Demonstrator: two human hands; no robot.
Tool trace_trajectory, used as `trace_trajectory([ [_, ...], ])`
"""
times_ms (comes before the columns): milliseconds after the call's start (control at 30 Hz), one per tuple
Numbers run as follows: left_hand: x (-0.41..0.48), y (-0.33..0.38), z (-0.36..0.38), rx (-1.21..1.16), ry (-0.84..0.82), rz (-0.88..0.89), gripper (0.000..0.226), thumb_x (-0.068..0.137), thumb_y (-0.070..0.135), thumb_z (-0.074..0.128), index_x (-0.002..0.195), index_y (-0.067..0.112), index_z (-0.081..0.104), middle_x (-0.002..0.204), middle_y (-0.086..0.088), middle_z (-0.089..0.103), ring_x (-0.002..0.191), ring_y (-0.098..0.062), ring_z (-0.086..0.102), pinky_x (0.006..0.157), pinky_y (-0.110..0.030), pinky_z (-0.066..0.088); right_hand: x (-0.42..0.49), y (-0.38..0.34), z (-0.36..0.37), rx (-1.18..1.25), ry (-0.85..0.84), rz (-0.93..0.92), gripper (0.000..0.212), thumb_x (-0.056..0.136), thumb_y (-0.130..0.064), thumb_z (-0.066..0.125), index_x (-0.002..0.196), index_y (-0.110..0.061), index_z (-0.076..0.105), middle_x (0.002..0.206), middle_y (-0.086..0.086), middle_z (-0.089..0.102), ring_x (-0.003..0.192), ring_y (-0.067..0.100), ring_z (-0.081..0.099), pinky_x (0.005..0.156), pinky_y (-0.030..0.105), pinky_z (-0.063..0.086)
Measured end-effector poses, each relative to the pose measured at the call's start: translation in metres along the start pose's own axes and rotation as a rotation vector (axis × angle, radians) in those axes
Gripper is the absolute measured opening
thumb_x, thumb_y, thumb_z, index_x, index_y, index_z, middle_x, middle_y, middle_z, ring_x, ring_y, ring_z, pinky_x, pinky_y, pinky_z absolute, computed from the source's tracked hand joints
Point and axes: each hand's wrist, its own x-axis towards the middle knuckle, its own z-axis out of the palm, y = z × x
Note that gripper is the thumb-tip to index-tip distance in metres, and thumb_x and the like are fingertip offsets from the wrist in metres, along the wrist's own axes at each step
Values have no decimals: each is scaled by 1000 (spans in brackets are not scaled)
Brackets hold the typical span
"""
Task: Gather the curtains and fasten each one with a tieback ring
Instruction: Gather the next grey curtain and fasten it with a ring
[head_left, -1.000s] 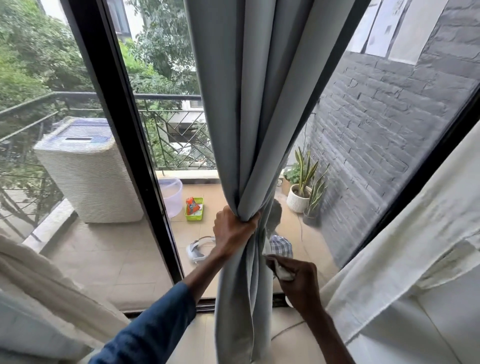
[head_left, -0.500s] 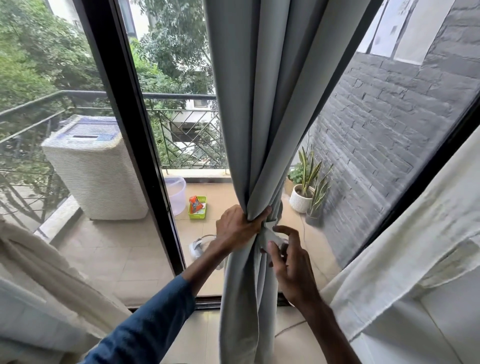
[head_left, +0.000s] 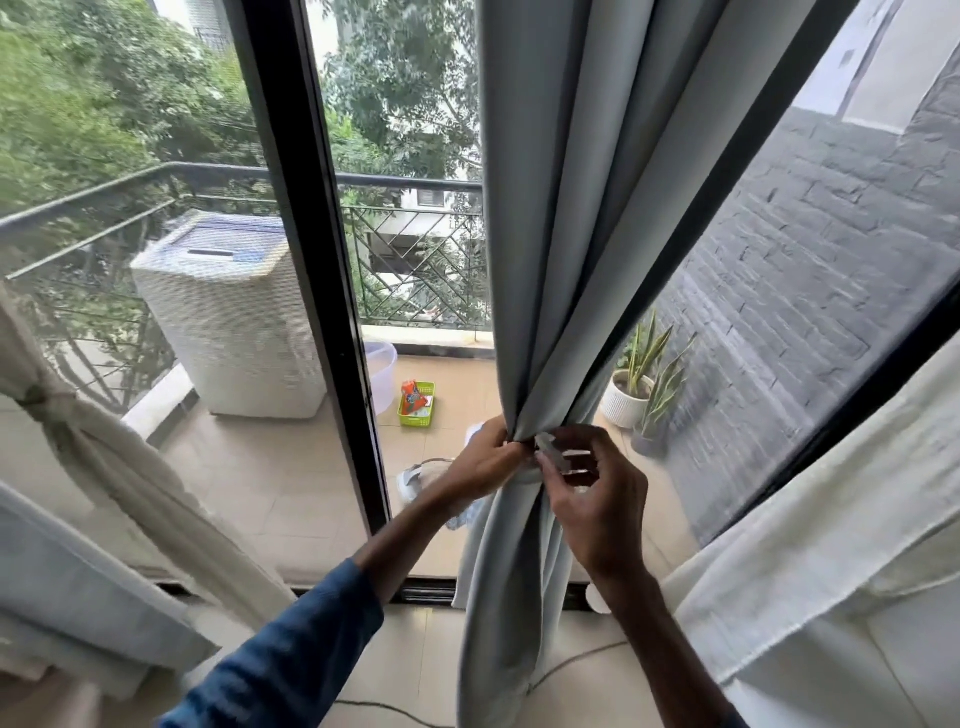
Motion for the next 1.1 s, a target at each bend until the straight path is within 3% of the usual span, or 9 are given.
trace_trajectory([
  [167, -5, -2, 7, -77, 42, -40, 32, 77, 29, 60, 100, 12, 74, 97, -2, 75, 92, -12, 68, 81, -26, 55, 7, 5, 3, -198, -142, -260, 26, 79, 1, 77, 100, -15, 77, 104, -1, 75, 91, 19, 72, 76, 37, 59],
  [333, -7, -5, 4, 10, 121, -30, 29, 69, 14, 46, 83, -6, 61, 83, -3, 56, 85, -15, 51, 76, -34, 42, 19, 0, 0, -351, -367, -240, 37, 82, -8, 69, 114, -26, 74, 119, -7, 73, 102, 22, 72, 80, 38, 60],
  [500, -10, -2, 5, 61, 102, 25, 28, 67, 6, 38, 81, -11, 55, 83, -6, 52, 83, -18, 49, 71, -43, 44, 29, -7, -9, -566, -493, -210, 31, 85, -23, 61, 111, -37, 70, 109, -11, 74, 95, 23, 71, 69, 34, 55],
  [567, -12, 2, 10, 90, 70, 64, 24, 65, 6, 36, 75, -8, 53, 78, -6, 50, 78, -17, 47, 66, -40, 42, 29, -11, -10, -717, -579, -197, 26, 85, -24, 59, 107, -32, 71, 103, -2, 75, 94, 28, 71, 71, 35, 54],
  [633, -14, 4, 17, 141, 61, 105, 12, 62, 6, 36, 62, 9, 47, 69, 0, 46, 70, -14, 42, 60, -33, 36, 29, -12, -8, -854, -740, -215, 22, 85, -21, 59, 104, -23, 69, 101, 5, 72, 98, 32, 69, 77, 38, 53],
  [767, -18, 0, 22, 194, 88, 131, 11, 66, 6, 39, 64, 11, 49, 69, 0, 48, 70, -10, 42, 58, -37, 38, 45, -4, -14, -719, -1078, -110, 24, 85, -12, 54, 107, -9, 62, 115, 15, 66, 110, 35, 60, 85, 35, 47],
  [833, -19, -1, 20, 209, 93, 112, 11, 67, 8, 41, 65, 15, 49, 70, 2, 49, 71, -8, 42, 60, -31, 38, 51, 0, -18, -632, -1059, -101, 18, 87, -12, 55, 103, -10, 61, 111, 14, 67, 107, 33, 62, 78, 31, 45],
  [933, -15, -3, 16, 274, 170, 56, 26, 66, 16, 41, 75, -4, 56, 79, -11, 59, 80, -14, 45, 71, -38, 46, 47, 0, -19, -573, -830, -85, 23, 90, -22, 57, 111, -25, 66, 112, 2, 72, 106, 28, 66, 80, 35, 53],
  [1100, -13, -1, 11, 272, 168, 42, 25, 59, 33, 46, 66, 9, 50, 76, 10, 48, 78, -6, 45, 65, -32, 40, 46, -8, -22, -491, -550, -101, 29, 77, -46, 54, 98, -38, 74, 93, -6, 77, 90, 23, 72, 68, 31, 53],
])
